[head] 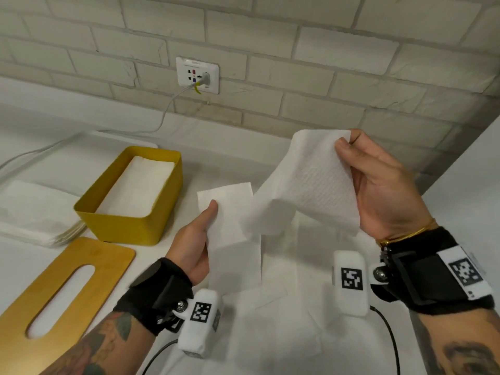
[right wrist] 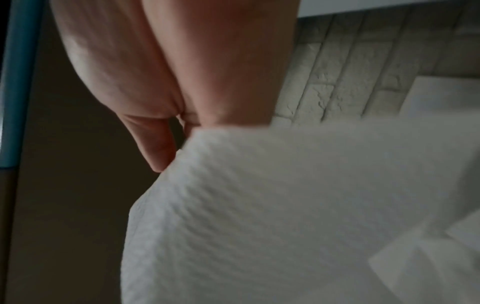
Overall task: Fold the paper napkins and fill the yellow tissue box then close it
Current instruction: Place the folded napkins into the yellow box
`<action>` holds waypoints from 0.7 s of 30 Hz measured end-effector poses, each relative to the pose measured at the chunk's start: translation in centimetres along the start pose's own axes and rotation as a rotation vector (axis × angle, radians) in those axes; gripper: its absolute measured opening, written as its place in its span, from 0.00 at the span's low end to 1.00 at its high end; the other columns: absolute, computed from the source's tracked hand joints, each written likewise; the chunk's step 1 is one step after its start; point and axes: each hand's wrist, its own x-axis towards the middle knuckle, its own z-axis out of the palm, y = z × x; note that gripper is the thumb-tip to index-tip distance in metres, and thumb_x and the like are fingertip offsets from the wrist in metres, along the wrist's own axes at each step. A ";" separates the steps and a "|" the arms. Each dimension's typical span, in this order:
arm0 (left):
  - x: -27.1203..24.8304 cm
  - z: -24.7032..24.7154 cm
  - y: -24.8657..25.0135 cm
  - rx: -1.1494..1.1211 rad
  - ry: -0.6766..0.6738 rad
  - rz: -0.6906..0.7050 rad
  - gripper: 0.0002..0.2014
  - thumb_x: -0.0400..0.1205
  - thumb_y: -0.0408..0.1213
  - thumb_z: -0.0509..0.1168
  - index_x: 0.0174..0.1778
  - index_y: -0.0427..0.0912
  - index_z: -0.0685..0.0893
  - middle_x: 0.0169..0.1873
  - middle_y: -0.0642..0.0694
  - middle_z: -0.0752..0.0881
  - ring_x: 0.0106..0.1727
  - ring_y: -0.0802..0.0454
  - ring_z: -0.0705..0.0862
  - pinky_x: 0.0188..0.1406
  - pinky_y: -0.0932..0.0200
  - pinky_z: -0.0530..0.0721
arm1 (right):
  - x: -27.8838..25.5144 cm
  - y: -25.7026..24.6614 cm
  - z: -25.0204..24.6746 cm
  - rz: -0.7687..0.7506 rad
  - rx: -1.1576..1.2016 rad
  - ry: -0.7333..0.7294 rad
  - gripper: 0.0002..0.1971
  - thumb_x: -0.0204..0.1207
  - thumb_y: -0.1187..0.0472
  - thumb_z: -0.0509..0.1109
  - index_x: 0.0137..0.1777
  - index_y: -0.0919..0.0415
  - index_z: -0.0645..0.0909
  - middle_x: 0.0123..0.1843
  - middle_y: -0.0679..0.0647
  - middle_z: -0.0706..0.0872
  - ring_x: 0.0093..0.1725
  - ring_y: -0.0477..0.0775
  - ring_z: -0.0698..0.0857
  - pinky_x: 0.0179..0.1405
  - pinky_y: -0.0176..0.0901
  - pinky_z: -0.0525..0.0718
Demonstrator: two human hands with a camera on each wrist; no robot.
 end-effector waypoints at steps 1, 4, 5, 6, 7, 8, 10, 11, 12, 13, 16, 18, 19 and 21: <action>0.1 0.1 -0.1 -0.018 -0.004 -0.021 0.23 0.89 0.52 0.59 0.70 0.40 0.85 0.63 0.38 0.90 0.61 0.40 0.90 0.67 0.41 0.82 | 0.1 0.3 0.2 0.007 0.012 -0.001 0.09 0.77 0.58 0.66 0.54 0.60 0.80 0.49 0.53 0.90 0.48 0.49 0.89 0.48 0.41 0.89; -0.5 0.6 -0.3 -0.033 -0.053 -0.069 0.22 0.87 0.51 0.60 0.66 0.38 0.87 0.54 0.39 0.93 0.53 0.46 0.93 0.52 0.53 0.88 | 0.5 1.8 -0.1 0.037 0.046 0.032 0.07 0.78 0.58 0.66 0.53 0.59 0.81 0.48 0.54 0.91 0.48 0.51 0.90 0.46 0.42 0.90; -0.8 0.9 -0.5 -0.004 -0.055 -0.059 0.19 0.89 0.47 0.58 0.55 0.36 0.88 0.42 0.42 0.94 0.41 0.52 0.93 0.38 0.62 0.88 | 0.6 2.4 -0.4 0.057 0.032 0.049 0.06 0.79 0.58 0.67 0.53 0.58 0.81 0.49 0.54 0.91 0.47 0.51 0.89 0.45 0.42 0.90; -1.2 1.1 -0.8 0.002 -0.076 -0.025 0.18 0.91 0.40 0.56 0.44 0.35 0.86 0.28 0.45 0.91 0.27 0.58 0.90 0.24 0.68 0.83 | 0.7 3.3 -1.0 0.081 0.001 0.071 0.06 0.80 0.58 0.67 0.53 0.58 0.80 0.49 0.54 0.91 0.47 0.51 0.89 0.44 0.42 0.90; -2.5 1.9 -0.5 0.021 -0.085 0.002 0.22 0.92 0.34 0.52 0.34 0.36 0.83 0.17 0.49 0.85 0.17 0.61 0.84 0.16 0.70 0.77 | 0.6 4.1 -1.6 0.111 -0.045 0.103 0.05 0.82 0.58 0.67 0.54 0.58 0.79 0.48 0.54 0.91 0.45 0.51 0.89 0.42 0.42 0.89; -3.8 2.8 0.0 0.024 -0.111 0.001 0.28 0.92 0.31 0.49 0.27 0.38 0.82 0.13 0.51 0.81 0.13 0.61 0.79 0.13 0.70 0.75 | 0.5 5.1 -2.2 0.143 -0.103 0.135 0.05 0.84 0.59 0.67 0.56 0.58 0.78 0.48 0.54 0.91 0.44 0.51 0.88 0.42 0.43 0.89; -2.3 1.1 -1.3 -0.054 -0.253 -0.059 0.37 0.94 0.35 0.46 0.21 0.37 0.87 0.16 0.46 0.82 0.17 0.57 0.82 0.17 0.68 0.78 | 0.1 7.0 -3.6 0.208 -0.217 0.201 0.03 0.87 0.59 0.66 0.57 0.56 0.78 0.49 0.56 0.91 0.45 0.52 0.88 0.46 0.48 0.87; -1.2 0.6 -1.9 -0.091 -0.313 -0.091 0.39 0.94 0.40 0.41 0.28 0.33 0.90 0.25 0.41 0.87 0.25 0.52 0.88 0.26 0.64 0.85 | -0.1 7.7 -4.0 0.234 -0.274 0.229 0.02 0.88 0.58 0.65 0.56 0.54 0.78 0.51 0.58 0.91 0.48 0.54 0.88 0.51 0.53 0.86; -0.9 0.6 -2.4 -0.110 -0.351 -0.087 0.41 0.94 0.44 0.33 0.41 0.28 0.91 0.38 0.34 0.91 0.40 0.46 0.92 0.43 0.57 0.89 | -0.4 8.5 -4.4 0.250 -0.340 0.252 0.02 0.88 0.56 0.65 0.55 0.52 0.78 0.53 0.59 0.90 0.50 0.55 0.87 0.54 0.56 0.84; -0.9 0.5 -2.6 -0.110 -0.383 -0.008 0.44 0.91 0.46 0.25 0.56 0.27 0.88 0.52 0.31 0.90 0.54 0.42 0.91 0.59 0.53 0.85 | -0.6 9.1 -4.7 0.264 -0.405 0.272 0.02 0.89 0.55 0.64 0.56 0.51 0.78 0.55 0.60 0.89 0.51 0.55 0.86 0.56 0.56 0.84; -0.9 1.3 -3.0 -0.095 -0.466 -0.179 0.45 0.93 0.44 0.29 0.36 0.40 0.94 0.32 0.40 0.91 0.35 0.55 0.91 0.40 0.63 0.86 | -1.2 10.8 -5.0 0.302 -0.551 0.324 0.03 0.89 0.52 0.63 0.57 0.48 0.75 0.57 0.59 0.86 0.54 0.56 0.83 0.60 0.54 0.82; -1.3 0.7 -3.1 -0.141 -0.365 -0.212 0.41 0.94 0.48 0.43 0.21 0.44 0.89 0.19 0.48 0.84 0.19 0.57 0.84 0.21 0.66 0.81 | -1.8 11.5 -5.1 0.339 -0.585 0.343 0.05 0.88 0.50 0.63 0.59 0.46 0.75 0.59 0.59 0.84 0.55 0.55 0.82 0.62 0.56 0.81; -0.5 0.3 -3.6 -0.148 -0.343 -0.216 0.37 0.93 0.52 0.46 0.27 0.43 0.92 0.23 0.47 0.86 0.23 0.54 0.86 0.23 0.65 0.83 | -2.1 11.8 -5.1 0.359 -0.587 0.356 0.07 0.88 0.48 0.63 0.62 0.47 0.75 0.58 0.58 0.84 0.54 0.55 0.82 0.59 0.54 0.82; 0.8 -0.7 -4.3 -0.141 -0.204 -0.224 0.32 0.89 0.61 0.50 0.56 0.42 0.93 0.43 0.42 0.92 0.42 0.47 0.92 0.39 0.55 0.89 | -3.0 11.7 -4.8 0.412 -0.557 0.390 0.12 0.88 0.46 0.63 0.65 0.49 0.75 0.53 0.54 0.84 0.46 0.51 0.82 0.43 0.45 0.81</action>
